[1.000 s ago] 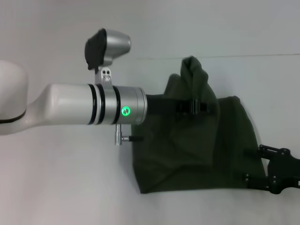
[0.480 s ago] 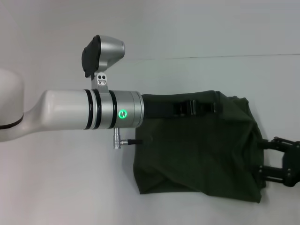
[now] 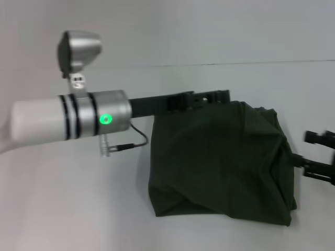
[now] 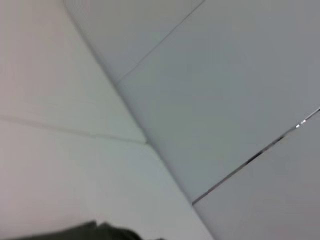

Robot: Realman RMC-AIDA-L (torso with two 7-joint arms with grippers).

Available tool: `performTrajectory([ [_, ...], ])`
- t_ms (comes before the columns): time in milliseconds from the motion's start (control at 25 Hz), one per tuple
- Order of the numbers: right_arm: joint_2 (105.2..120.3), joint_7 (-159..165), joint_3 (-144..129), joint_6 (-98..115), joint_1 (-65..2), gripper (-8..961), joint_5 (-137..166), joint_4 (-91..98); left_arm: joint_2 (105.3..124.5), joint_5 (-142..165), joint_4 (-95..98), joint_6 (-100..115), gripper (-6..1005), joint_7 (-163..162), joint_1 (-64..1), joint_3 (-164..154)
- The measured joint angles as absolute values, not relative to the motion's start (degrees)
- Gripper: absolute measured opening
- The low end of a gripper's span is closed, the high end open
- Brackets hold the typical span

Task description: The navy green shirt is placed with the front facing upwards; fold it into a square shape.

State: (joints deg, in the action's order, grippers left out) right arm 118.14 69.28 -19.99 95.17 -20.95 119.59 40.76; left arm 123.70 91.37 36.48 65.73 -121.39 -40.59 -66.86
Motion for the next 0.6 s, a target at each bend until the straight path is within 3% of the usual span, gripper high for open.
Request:
performTrajectory([
  [200, 119.83, 70.63, -22.5, 93.32, -25.0, 828, 120.89, 38.68, 122.06, 91.43, 36.55, 71.33, 881, -117.19, -37.81, -60.99],
  [320, 119.76, 71.46, -25.0, 90.88, -27.45, 828, 121.1, 34.74, 121.9, 91.52, 36.59, 72.36, 925, -116.16, -36.47, -58.15],
  [600, 119.75, 76.55, -30.21, 80.45, -29.13, 829, 121.21, 32.97, 121.85, 91.6, 36.41, 73.55, 925, -114.63, -35.4, -56.4],
])
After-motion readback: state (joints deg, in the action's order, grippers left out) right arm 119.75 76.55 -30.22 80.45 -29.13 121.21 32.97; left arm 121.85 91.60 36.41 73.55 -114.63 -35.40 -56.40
